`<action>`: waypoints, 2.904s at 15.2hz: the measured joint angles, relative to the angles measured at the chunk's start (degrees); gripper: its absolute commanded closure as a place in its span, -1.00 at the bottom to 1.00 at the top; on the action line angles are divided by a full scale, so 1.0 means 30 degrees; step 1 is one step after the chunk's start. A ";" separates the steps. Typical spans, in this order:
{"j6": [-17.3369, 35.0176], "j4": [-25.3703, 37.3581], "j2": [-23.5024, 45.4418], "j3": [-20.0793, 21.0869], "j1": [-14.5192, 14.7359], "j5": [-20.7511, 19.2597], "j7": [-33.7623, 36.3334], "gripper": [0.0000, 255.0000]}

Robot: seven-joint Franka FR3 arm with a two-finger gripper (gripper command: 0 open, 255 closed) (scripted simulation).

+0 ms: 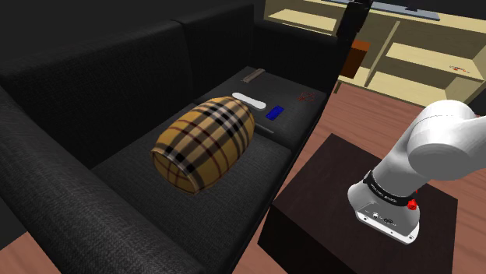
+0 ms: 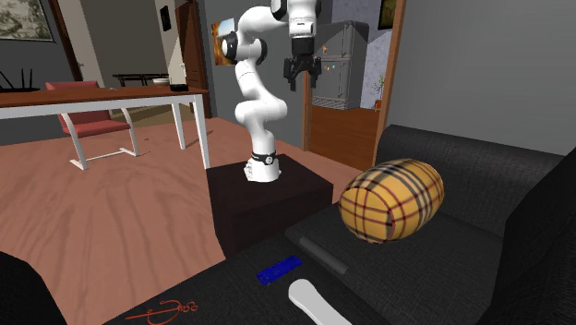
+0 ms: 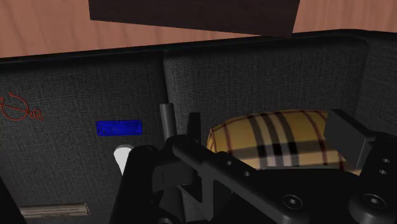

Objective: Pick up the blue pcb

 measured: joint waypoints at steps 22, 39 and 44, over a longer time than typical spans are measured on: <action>1.2077 -0.6731 0.4357 -0.8324 0.1426 -0.6204 -1.5785 -1.00; 2.1848 -0.1568 1.9850 -1.2584 0.4503 0.3741 -3.5579 -1.00; 2.2592 0.1688 2.4090 -0.9604 0.1988 0.7187 -4.0876 -1.00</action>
